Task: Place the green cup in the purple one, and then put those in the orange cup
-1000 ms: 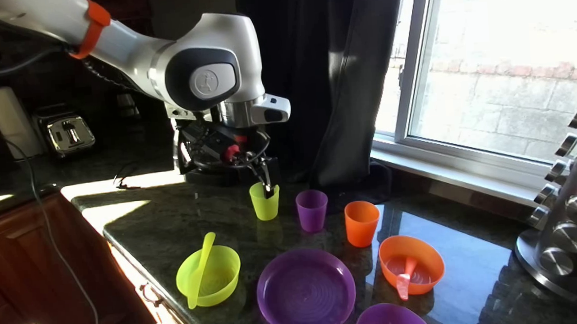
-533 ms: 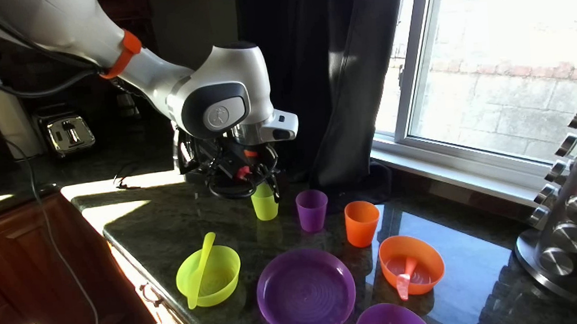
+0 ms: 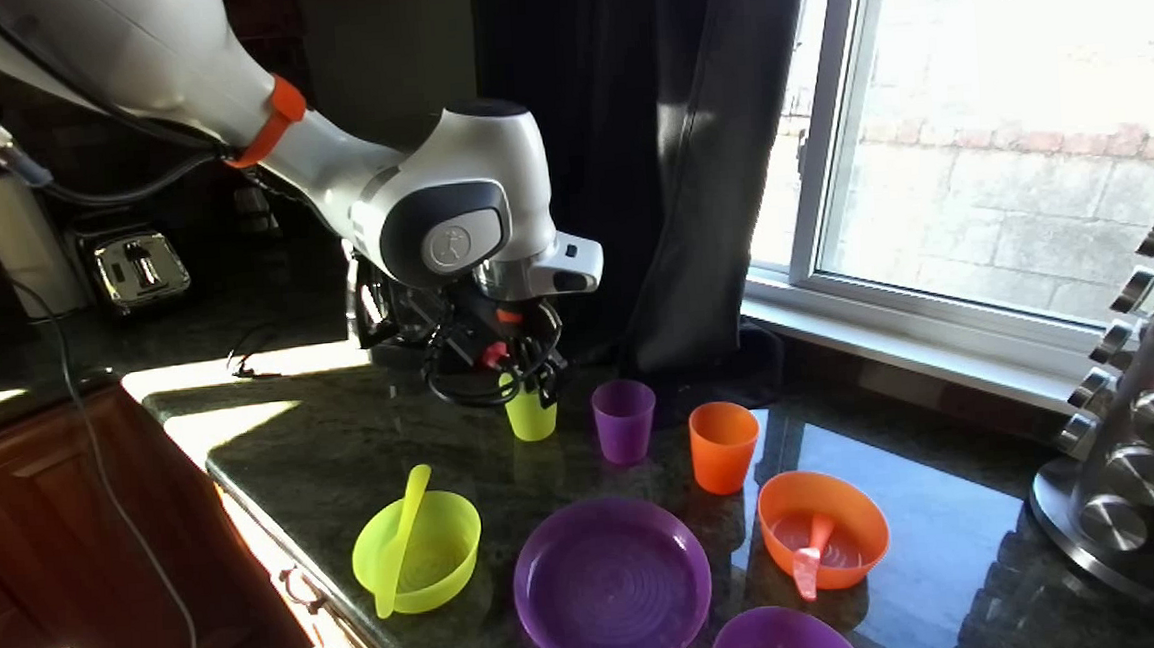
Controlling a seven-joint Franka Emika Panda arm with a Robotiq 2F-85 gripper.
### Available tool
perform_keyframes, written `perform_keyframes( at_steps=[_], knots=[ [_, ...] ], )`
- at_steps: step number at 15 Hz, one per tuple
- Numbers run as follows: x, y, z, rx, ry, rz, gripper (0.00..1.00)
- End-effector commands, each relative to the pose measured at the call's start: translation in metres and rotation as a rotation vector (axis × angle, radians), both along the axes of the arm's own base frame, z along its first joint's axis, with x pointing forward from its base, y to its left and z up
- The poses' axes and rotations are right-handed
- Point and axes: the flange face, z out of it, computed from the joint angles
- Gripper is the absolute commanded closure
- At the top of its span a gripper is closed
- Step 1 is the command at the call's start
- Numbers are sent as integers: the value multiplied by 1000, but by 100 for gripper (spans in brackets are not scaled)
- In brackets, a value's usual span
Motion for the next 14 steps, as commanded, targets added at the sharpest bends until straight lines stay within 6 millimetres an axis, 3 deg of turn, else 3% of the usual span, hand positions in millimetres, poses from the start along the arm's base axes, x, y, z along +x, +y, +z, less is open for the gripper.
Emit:
perform_keyframes(
  at_steps=[1, 3, 7, 11, 14],
  knots=[
    [4, -4, 0, 14, 13, -17, 96],
    [3, -5, -1, 10, 40, -9, 100],
    [2, -9, 4, 17, 63, -16, 99],
    [-18, -12, 46, 53, 56, -19, 99],
    [-32, -28, 90, 52, 10, -59, 99]
  ],
)
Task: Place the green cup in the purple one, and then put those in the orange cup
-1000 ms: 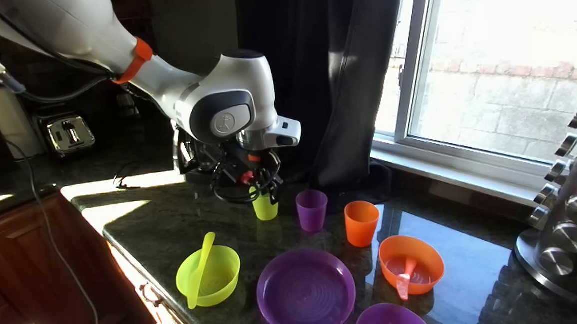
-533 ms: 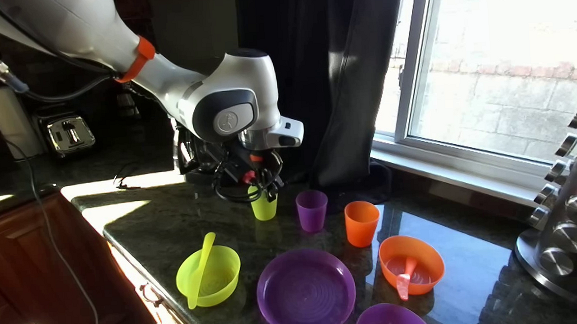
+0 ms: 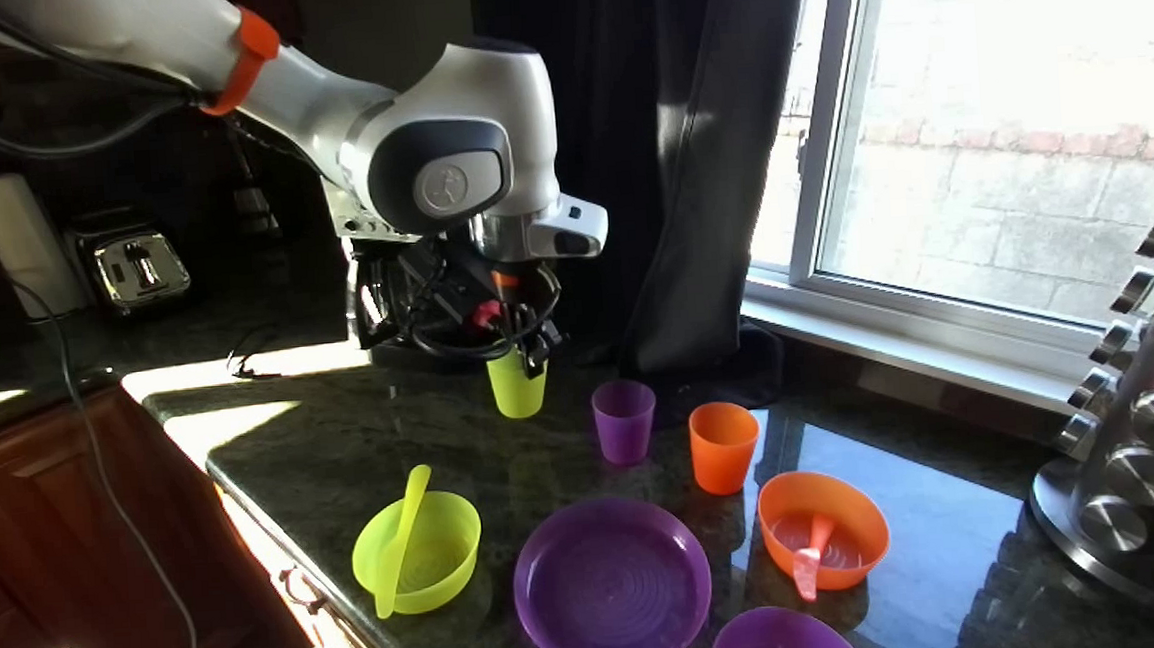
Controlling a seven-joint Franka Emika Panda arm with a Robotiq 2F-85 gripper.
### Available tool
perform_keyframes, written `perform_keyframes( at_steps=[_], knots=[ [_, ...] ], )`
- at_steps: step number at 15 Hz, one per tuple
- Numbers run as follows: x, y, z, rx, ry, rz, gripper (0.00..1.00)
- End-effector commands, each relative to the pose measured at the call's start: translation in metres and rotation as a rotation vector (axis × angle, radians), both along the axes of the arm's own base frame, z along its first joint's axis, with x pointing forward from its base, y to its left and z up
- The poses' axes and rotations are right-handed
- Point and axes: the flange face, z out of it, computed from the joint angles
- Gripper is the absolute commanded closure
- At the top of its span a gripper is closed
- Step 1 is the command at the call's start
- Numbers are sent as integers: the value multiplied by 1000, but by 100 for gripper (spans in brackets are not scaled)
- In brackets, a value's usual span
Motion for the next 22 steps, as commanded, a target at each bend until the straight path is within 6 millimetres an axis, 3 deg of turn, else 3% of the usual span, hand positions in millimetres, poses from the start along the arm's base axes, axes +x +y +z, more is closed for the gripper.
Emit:
perform_keyframes(
  at_steps=[1, 4, 6, 10, 16, 22],
  knots=[
    [-26, -23, 55, 13, -52, -62, 99],
    [-31, -57, 90, 9, -108, -155, 99],
    [-31, -79, 100, 13, -123, -209, 99],
    [-19, -101, 86, 16, -119, -258, 99],
    [4, -101, 55, 8, -81, -263, 99],
    [20, -106, 43, 11, -71, -281, 99]
  ],
)
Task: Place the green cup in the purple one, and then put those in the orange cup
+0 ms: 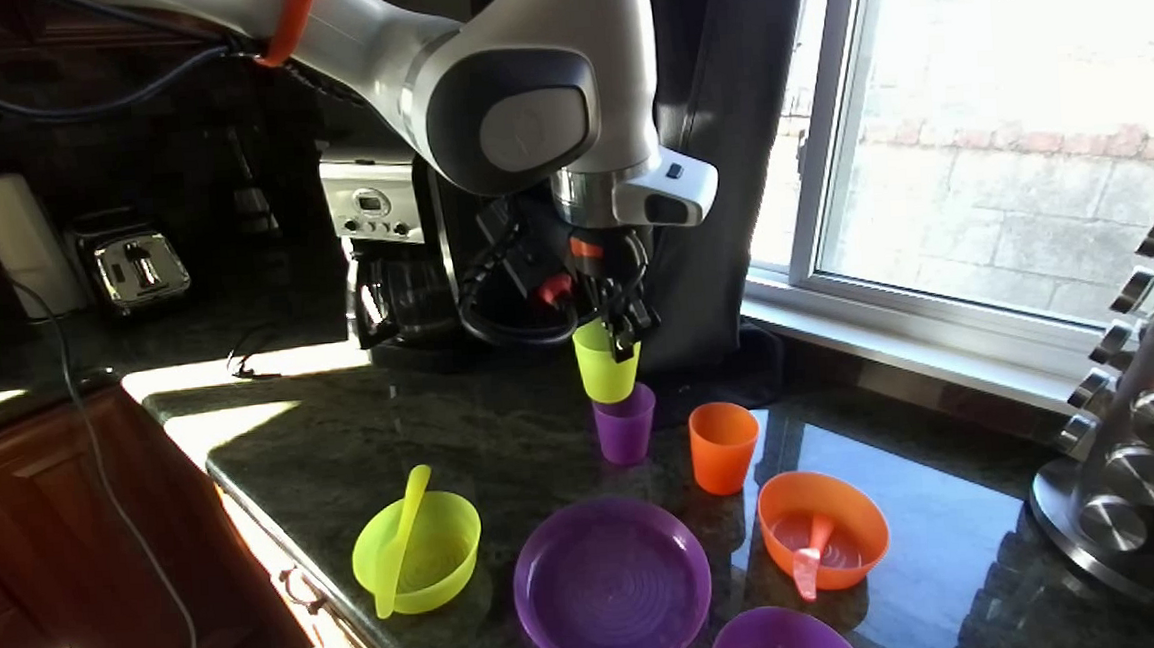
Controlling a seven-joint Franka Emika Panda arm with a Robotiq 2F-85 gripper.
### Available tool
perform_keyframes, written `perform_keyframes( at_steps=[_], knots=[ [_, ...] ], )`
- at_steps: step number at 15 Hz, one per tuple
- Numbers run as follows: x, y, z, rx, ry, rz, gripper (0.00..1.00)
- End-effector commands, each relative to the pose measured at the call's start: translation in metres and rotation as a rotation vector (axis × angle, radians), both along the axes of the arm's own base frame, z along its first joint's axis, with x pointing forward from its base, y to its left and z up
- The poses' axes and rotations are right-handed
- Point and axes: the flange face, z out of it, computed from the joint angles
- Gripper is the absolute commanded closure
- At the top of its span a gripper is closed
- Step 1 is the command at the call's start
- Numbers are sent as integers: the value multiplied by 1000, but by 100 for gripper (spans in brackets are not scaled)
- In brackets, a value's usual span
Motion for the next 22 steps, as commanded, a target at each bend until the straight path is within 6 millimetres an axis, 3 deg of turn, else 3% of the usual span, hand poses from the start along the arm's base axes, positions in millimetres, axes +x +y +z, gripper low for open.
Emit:
perform_keyframes(
  at_steps=[1, 15, 16, 22],
  knots=[
    [12, -2, -7, 6, -6, -34, 99],
    [29, -6, -47, -7, 72, -64, 99],
    [30, -7, -49, -13, 76, -67, 75],
    [35, -7, -61, -26, 102, -73, 35]
  ],
)
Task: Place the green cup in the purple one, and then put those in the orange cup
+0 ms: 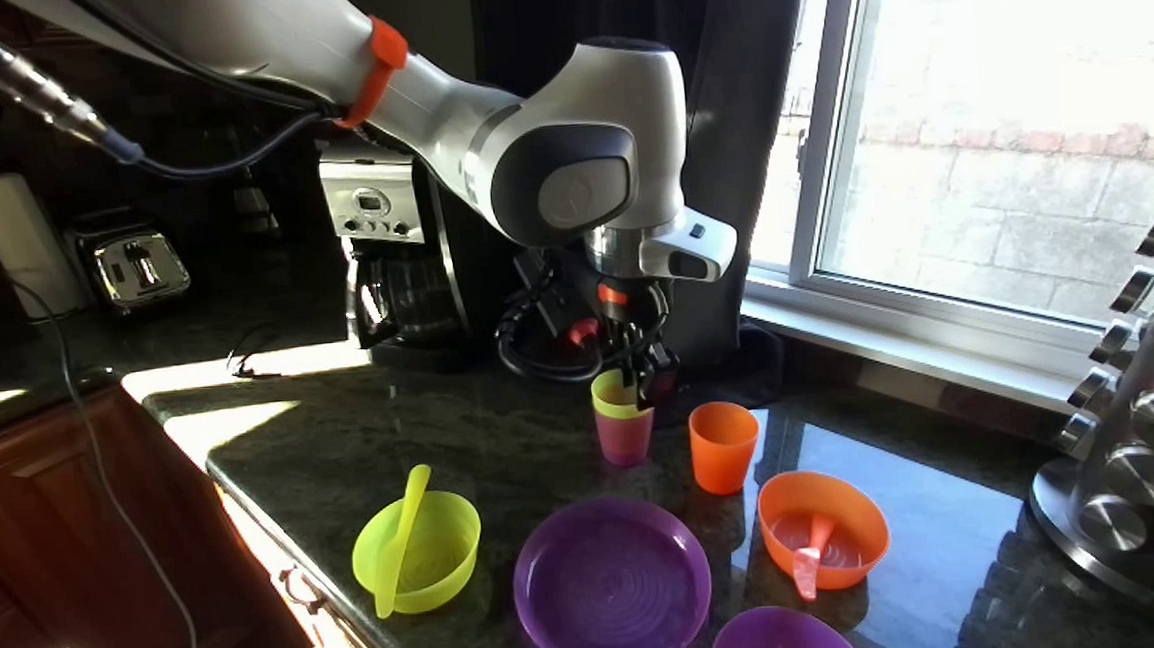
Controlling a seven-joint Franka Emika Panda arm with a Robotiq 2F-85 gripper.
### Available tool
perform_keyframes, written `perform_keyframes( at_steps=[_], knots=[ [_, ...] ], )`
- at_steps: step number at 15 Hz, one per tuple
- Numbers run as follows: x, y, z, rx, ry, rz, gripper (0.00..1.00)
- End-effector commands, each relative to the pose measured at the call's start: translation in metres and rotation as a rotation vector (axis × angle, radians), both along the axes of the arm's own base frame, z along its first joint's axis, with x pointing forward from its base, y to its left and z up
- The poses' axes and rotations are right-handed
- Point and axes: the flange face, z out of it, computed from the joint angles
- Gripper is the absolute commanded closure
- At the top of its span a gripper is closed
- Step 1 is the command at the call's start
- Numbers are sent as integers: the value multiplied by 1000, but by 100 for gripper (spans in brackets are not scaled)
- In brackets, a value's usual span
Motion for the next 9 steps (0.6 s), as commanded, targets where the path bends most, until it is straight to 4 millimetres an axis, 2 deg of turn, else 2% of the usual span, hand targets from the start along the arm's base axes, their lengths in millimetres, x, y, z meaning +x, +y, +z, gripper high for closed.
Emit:
perform_keyframes(
  at_steps=[1, 4, 6, 7, 8, 9],
  knots=[
    [6, 0, -9, -19, 27, -18, 27],
    [7, 2, -17, -22, 44, -17, 5],
    [7, 3, -24, -20, 58, -13, 0],
    [7, 3, -27, -19, 64, -12, 5],
    [7, 3, -31, -17, 73, -10, 28],
    [7, 4, -35, -15, 79, -8, 29]
  ],
)
